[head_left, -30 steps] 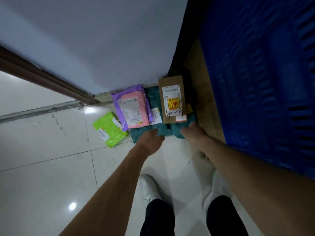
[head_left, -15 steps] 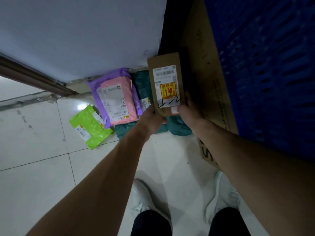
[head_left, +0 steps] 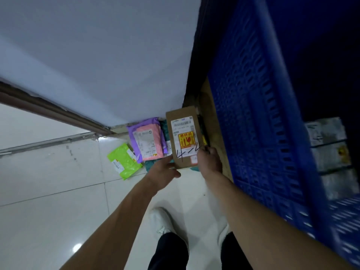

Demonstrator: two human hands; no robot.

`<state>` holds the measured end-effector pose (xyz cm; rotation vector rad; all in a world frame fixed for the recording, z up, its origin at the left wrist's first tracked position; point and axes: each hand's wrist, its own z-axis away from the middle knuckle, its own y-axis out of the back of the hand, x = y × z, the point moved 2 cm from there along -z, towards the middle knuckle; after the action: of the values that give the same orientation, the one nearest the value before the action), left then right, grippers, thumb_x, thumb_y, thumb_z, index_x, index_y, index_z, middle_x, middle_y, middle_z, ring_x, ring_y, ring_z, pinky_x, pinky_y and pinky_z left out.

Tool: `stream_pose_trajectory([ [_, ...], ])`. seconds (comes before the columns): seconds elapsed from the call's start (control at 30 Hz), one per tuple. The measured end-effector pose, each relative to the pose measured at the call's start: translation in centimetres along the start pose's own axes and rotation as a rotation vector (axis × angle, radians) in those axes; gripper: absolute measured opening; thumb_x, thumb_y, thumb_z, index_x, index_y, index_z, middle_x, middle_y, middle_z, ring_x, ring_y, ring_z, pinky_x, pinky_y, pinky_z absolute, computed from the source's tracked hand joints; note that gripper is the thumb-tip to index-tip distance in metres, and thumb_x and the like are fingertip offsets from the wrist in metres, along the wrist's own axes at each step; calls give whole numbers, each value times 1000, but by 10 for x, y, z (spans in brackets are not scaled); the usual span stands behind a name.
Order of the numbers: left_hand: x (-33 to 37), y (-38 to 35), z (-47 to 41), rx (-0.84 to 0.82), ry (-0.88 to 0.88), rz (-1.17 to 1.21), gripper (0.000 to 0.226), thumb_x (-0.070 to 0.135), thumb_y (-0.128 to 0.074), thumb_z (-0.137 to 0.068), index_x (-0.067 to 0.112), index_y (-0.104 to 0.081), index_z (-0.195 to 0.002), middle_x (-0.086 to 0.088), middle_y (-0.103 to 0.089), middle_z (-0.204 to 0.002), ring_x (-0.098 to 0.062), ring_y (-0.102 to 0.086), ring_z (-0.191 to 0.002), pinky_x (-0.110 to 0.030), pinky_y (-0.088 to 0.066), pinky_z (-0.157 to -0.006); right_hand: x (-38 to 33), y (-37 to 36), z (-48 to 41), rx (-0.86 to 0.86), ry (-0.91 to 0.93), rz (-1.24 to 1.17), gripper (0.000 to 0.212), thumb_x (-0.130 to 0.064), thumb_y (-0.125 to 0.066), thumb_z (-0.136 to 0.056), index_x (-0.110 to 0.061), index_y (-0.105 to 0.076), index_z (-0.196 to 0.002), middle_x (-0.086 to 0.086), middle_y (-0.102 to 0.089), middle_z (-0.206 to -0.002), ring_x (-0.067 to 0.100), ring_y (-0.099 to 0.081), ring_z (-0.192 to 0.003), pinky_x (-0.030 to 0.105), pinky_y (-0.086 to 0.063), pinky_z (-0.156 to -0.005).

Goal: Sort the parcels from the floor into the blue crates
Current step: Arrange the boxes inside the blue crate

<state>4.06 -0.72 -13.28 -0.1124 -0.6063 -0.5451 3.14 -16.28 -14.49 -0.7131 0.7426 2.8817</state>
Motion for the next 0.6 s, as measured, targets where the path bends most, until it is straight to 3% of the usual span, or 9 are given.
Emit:
stream_pose_trajectory([
  [0.13,45,3,84,59,-51,26,54,-19,-57,-80,10,-66,-125,-2,-70,-106,-10,-56,-79,-8,-45,-61,-35,38,83,-54,-9,3,38,-35,-49,-95,-31,-54,-132,4,-66,-121,26,-63,-102,38,-53,-86],
  [0.27,85,5,166,150,-108,65,47,-5,-61,-84,25,-71,-119,10,-73,-106,-3,-61,-86,0,-45,-66,-61,71,144,-109,30,-18,31,-43,-51,-84,-34,-57,-113,1,-70,-111,26,-67,-97,49,-55,-92],
  [0.37,114,15,221,236,-144,136,32,18,-68,-85,37,-75,-111,19,-74,-104,6,-64,-92,-9,-50,-80,-91,95,197,-133,95,-25,14,-38,-52,-90,-33,-55,-103,-1,-69,-101,23,-67,-92,49,-56,-89],
  [0.47,143,21,272,338,-127,210,24,27,-69,-83,47,-79,-89,19,-75,-101,-8,-65,-106,-31,-51,-97,-117,122,247,-157,159,-18,9,-30,-50,-94,-32,-52,-102,-1,-67,-100,20,-64,-90,45,-55,-87],
  [0.53,162,25,303,397,-128,262,25,22,-68,-83,43,-80,-80,14,-77,-98,-15,-66,-108,-36,-52,-99,-132,140,277,-172,197,-16,17,-29,-48,-96,-26,-54,-112,0,-65,-100,18,-60,-85,38,-51,-77],
  [0.6,182,22,328,442,-158,297,21,16,-66,-86,29,-82,-90,6,-77,-101,-19,-68,-108,-42,-51,-102,-144,162,301,-162,225,-50,23,-28,-45,-98,-23,-55,-118,0,-64,-101,17,-59,-85,36,-47,-72],
])
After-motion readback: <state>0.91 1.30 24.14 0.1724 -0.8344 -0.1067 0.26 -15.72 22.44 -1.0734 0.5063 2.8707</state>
